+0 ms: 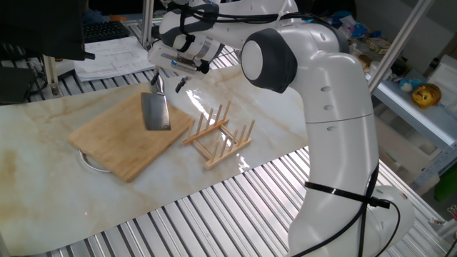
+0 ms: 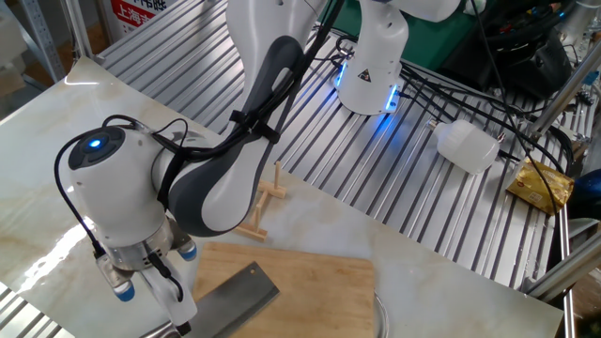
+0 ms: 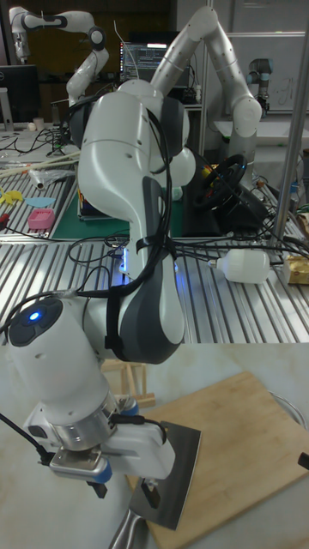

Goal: Put the knife on the knife rack

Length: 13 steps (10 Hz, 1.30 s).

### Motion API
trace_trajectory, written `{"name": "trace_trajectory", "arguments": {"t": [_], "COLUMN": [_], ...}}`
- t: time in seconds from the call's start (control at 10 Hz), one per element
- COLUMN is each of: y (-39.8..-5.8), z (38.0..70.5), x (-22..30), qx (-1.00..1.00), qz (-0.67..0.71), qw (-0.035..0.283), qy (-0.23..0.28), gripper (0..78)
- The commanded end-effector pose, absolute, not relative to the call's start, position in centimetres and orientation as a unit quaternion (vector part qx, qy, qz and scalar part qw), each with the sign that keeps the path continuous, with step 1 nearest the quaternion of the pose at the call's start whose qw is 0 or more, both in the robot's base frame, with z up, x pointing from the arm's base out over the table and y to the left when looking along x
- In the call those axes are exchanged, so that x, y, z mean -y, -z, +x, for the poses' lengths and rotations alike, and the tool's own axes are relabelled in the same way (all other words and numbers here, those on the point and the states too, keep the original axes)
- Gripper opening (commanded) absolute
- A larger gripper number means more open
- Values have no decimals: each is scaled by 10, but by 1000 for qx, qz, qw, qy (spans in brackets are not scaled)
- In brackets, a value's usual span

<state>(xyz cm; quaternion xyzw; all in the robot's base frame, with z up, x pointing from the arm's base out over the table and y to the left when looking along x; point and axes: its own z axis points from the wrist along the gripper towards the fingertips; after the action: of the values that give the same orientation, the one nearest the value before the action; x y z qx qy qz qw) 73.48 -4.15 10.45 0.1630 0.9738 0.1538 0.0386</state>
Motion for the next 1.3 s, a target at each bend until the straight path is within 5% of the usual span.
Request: {"name": "trace_trajectory", "arguments": {"t": [0.1,1.3], "y": [-84,-72], "z": [741,753], "x": [43,29], "qx": [-968,-961], "qz": [172,186], "qw": [41,51], "qy": [-178,-198], "gripper": [774,774]}}
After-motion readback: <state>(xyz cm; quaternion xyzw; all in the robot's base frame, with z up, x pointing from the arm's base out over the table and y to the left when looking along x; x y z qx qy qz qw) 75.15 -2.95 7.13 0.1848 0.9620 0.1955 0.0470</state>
